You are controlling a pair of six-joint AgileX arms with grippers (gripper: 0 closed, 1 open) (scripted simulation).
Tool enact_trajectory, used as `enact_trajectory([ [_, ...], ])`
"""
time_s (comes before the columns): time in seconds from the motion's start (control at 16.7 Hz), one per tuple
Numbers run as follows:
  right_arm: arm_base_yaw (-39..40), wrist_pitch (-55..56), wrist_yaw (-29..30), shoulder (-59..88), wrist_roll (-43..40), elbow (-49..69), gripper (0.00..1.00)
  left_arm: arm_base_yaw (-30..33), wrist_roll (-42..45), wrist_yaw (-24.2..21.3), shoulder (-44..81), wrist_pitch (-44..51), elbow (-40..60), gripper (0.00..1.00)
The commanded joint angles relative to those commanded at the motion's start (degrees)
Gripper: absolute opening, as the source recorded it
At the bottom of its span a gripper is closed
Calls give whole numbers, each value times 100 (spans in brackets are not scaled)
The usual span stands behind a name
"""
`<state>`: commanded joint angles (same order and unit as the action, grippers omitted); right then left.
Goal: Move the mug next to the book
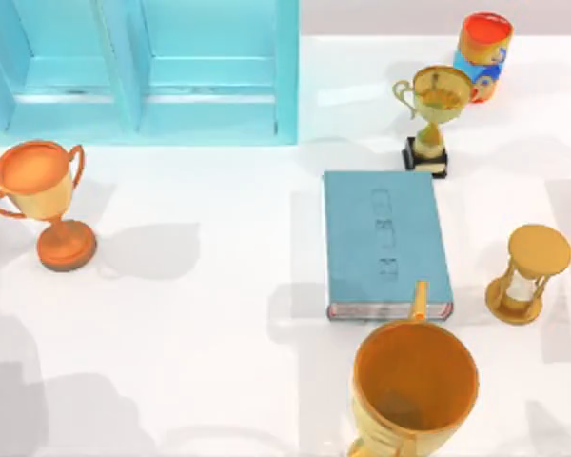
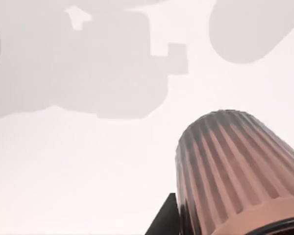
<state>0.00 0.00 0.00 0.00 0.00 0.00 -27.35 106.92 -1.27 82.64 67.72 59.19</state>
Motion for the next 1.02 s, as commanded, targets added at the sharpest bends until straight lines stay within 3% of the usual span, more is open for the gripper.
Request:
enact_trajectory([
  [0.3, 0, 0, 0, 0, 0, 0, 100, 1366, -2703, -111, 659, 580, 1140, 0],
  [1.02, 0, 0, 0, 0, 0, 0, 100, 4822, -10150, -129, 2865, 1664, 4511, 0],
])
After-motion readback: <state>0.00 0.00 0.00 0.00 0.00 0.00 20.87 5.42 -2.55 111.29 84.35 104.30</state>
